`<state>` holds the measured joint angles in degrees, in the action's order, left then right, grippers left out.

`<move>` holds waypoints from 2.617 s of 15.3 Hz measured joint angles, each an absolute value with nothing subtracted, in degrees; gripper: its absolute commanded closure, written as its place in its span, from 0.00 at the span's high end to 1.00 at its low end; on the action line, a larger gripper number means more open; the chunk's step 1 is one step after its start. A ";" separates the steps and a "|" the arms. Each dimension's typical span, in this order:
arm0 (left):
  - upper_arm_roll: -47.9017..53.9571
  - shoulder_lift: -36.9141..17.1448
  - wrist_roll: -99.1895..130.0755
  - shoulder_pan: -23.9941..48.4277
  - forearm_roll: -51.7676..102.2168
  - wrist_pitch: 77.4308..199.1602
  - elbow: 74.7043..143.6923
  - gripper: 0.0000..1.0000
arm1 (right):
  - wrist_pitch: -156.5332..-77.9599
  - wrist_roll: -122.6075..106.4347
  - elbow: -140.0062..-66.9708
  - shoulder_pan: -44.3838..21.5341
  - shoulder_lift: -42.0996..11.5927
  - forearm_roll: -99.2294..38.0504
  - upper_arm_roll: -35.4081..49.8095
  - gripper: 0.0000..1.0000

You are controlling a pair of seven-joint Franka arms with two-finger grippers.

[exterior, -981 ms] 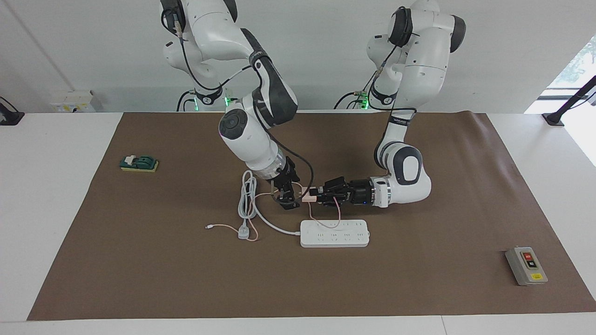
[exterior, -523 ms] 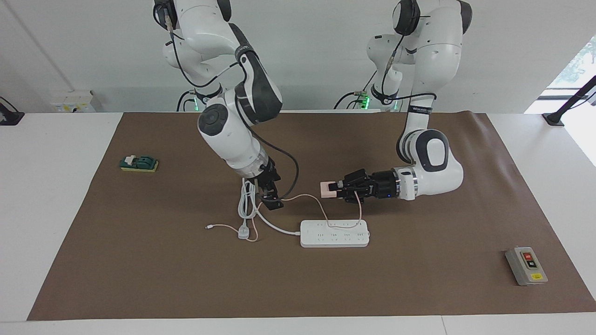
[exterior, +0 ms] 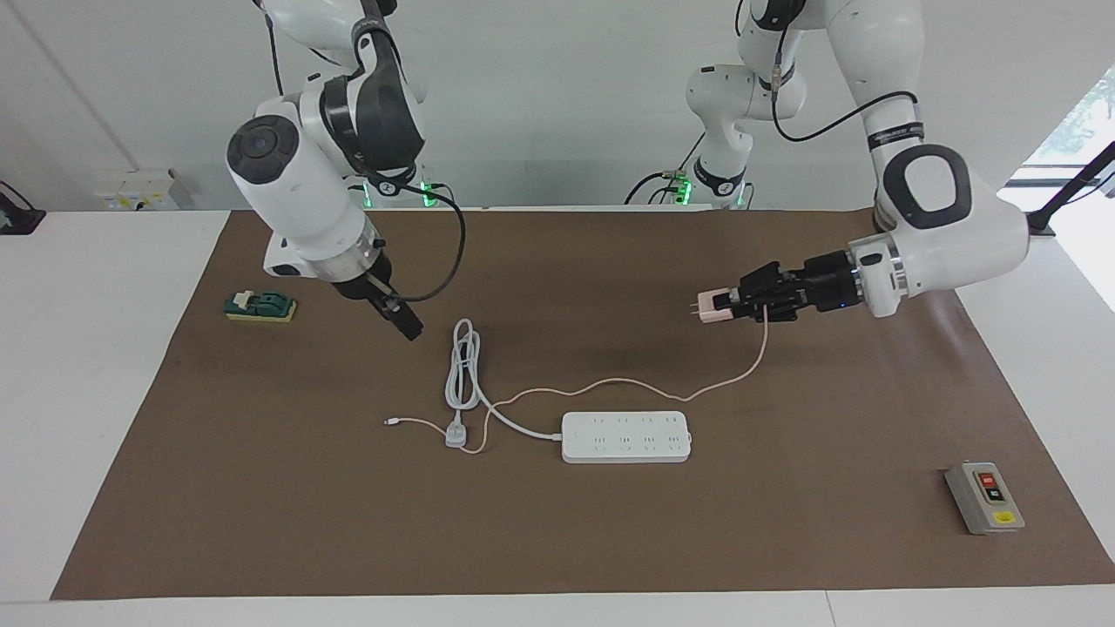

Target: Plug charger into power strip

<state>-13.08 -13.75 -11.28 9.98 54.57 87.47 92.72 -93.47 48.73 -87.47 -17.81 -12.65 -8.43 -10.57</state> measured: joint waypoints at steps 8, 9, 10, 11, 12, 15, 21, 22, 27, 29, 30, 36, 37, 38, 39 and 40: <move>-22.21 -13.65 -4.26 9.23 35.91 69.16 79.35 0.00 | -88.00 28.35 -88.49 -13.54 -6.22 -1.97 -9.15 1.00; -22.18 -13.65 -4.23 9.27 33.79 68.62 78.40 0.00 | -87.79 26.47 -88.65 -12.26 -5.73 -1.49 -8.87 1.00; -22.09 -13.65 -4.20 9.35 31.83 68.37 77.83 0.00 | -86.99 25.09 -88.71 -11.52 -5.30 -0.97 -8.77 1.00; -22.06 -13.63 -4.20 9.38 30.17 68.28 77.39 0.00 | -85.38 24.35 -88.75 -11.29 -4.81 -0.75 -8.76 1.00; -22.14 -13.48 -4.20 9.33 29.28 68.34 76.89 0.00 | -83.96 24.26 -88.96 -11.30 -4.26 -0.73 -8.68 1.00; -22.07 -11.97 -2.02 9.52 24.63 68.36 76.21 0.00 | -82.94 24.26 -90.38 -10.98 -2.70 -0.69 -8.50 1.00; -21.66 -11.41 12.65 11.38 20.21 67.88 76.20 0.00 | -83.03 24.26 -90.57 -9.64 -1.63 -0.69 -8.41 1.00; -21.65 -11.41 14.08 11.72 18.35 67.86 76.20 0.00 | -83.03 24.17 -90.58 -9.56 -1.53 -0.69 -8.38 1.00; -21.57 -10.77 18.73 14.18 12.34 69.12 76.17 0.00 | -83.03 18.79 -90.84 -7.72 -1.38 -0.69 -8.22 1.00; -21.49 -10.76 27.38 16.64 12.21 71.77 76.29 0.00 | -83.02 18.44 -90.90 -7.29 -1.35 -0.69 -8.04 1.00; -21.41 -10.79 32.16 18.21 12.16 73.35 76.65 0.00 | -83.02 18.44 -90.92 -7.27 -1.35 -0.69 -7.99 1.00; -21.12 -11.40 55.88 28.17 7.69 84.92 83.46 0.00 | -83.02 18.44 -90.93 -7.27 -1.07 -0.69 -7.75 1.00; -21.10 -11.51 59.44 29.56 6.84 87.57 85.47 0.00 | -83.02 18.44 -90.93 -7.27 -1.04 -0.69 -7.75 1.00; -21.05 -11.65 62.94 30.70 6.27 90.15 87.45 0.00 | -83.02 18.44 -90.93 -7.27 -1.01 -0.69 -7.74 1.00; -21.04 -11.80 66.31 31.57 5.97 92.64 89.21 0.00 | -83.02 18.44 -90.93 -7.27 -1.00 -0.69 -7.74 1.00; -21.05 -11.95 69.43 32.28 5.92 94.84 90.53 0.00 | -83.02 18.44 -90.93 -7.27 -0.99 -0.69 -7.74 1.00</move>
<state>-21.05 -11.95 69.43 32.28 5.92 94.84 90.53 -83.02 18.44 -90.93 -7.27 -0.99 -0.69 -7.74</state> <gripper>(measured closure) 0.678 0.000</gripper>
